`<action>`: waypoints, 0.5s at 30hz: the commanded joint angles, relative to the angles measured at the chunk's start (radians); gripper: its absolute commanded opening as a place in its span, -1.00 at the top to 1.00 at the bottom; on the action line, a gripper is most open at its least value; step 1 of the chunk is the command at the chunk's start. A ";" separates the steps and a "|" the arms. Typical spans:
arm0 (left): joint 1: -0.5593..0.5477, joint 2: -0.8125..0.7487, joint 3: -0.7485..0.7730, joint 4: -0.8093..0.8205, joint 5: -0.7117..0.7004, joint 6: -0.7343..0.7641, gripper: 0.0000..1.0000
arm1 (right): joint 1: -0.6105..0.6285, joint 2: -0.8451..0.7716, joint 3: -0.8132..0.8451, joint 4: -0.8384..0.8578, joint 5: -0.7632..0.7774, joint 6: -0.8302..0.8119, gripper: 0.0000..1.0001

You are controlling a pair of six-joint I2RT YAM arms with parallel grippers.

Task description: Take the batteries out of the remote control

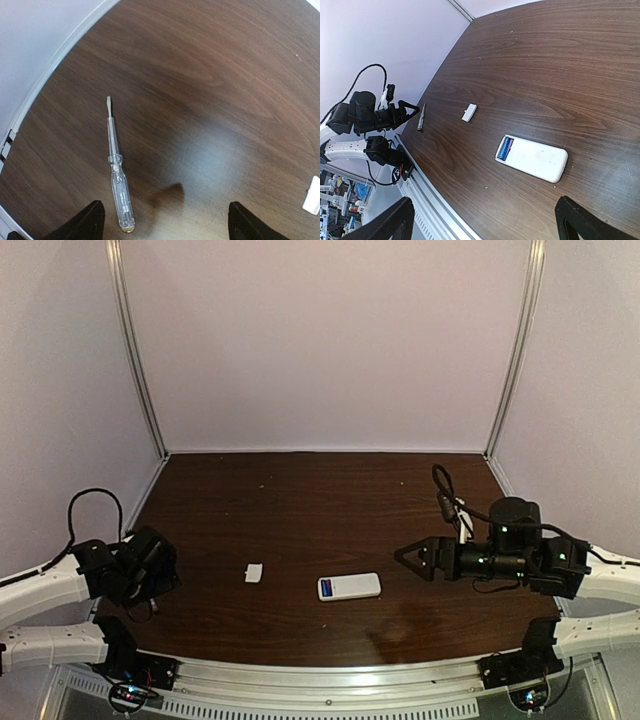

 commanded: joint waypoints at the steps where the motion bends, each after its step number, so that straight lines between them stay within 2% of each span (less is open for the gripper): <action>1: 0.075 0.017 -0.029 0.105 0.087 0.100 -0.70 | 0.006 -0.019 0.020 -0.032 -0.007 -0.018 -0.99; 8: 0.212 0.059 -0.047 0.137 0.137 0.148 -0.51 | 0.006 -0.015 0.021 -0.030 -0.010 -0.018 -0.99; 15: 0.346 0.085 -0.084 0.218 0.227 0.198 -0.45 | 0.005 -0.019 0.017 -0.030 -0.022 -0.013 -0.99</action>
